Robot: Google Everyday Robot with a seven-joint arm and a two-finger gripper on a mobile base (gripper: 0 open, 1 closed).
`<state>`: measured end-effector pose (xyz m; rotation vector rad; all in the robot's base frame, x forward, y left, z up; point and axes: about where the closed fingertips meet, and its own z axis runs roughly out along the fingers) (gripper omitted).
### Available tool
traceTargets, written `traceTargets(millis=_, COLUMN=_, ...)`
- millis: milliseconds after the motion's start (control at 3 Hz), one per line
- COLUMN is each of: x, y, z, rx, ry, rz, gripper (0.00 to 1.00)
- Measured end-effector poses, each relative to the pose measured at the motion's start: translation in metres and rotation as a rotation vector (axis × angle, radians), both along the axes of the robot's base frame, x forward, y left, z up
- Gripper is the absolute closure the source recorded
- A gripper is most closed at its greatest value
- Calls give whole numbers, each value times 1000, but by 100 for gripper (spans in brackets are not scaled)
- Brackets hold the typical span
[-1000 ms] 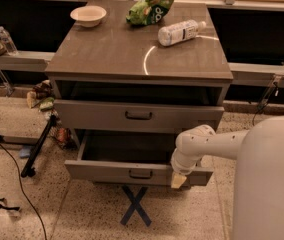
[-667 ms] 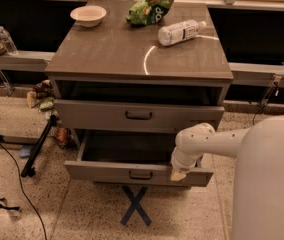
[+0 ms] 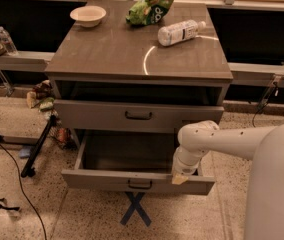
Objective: Open middle drawer
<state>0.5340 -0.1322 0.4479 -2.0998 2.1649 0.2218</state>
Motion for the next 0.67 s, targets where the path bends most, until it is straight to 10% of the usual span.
traceTargets(millis=667, x=10, y=1, z=12, rx=1, ry=-34, rz=-1, gripper=51)
